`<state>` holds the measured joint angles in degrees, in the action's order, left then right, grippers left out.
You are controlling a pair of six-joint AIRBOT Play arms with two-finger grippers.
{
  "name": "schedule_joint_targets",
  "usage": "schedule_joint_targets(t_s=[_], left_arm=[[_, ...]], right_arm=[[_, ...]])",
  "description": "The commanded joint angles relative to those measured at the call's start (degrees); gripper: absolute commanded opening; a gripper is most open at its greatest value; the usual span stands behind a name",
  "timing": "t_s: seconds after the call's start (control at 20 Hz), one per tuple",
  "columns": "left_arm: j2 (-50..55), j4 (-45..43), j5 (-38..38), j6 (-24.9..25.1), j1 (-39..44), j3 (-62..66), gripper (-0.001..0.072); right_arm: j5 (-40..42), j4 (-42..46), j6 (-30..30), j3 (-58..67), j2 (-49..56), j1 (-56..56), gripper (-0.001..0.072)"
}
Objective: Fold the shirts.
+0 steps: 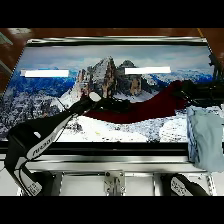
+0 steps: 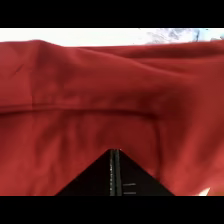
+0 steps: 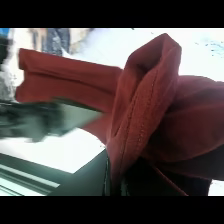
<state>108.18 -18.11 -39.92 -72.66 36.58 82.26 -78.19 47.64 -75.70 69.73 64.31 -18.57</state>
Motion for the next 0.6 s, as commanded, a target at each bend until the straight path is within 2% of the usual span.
schedule_joint_targets(t_s=[0.0,0.2,0.35,0.45,0.55], left_arm=[[4.79,11.06,2.05,-0.11,4.85,0.39,0.0039],[9.01,17.25,1.36,-0.66,5.57,4.68,0.0040],[8.48,16.98,2.01,0.24,4.31,6.56,0.0040],[6.69,11.30,0.04,0.20,1.81,6.54,0.0039],[3.30,-1.29,-3.19,0.15,-2.29,6.54,0.0039]], right_arm=[[-1.81,0.66,-4.96,0.07,-5.90,0.22,0.0068],[-3.74,-0.61,-7.85,0.07,-9.27,0.20,0.0068],[-3.82,-1.68,-10.08,0.07,-10.12,0.22,0.0068],[-2.64,-1.86,-10.56,0.07,-9.46,0.48,0.0068],[-0.09,-1.68,-10.62,0.07,-8.20,3.82,0.0068]])
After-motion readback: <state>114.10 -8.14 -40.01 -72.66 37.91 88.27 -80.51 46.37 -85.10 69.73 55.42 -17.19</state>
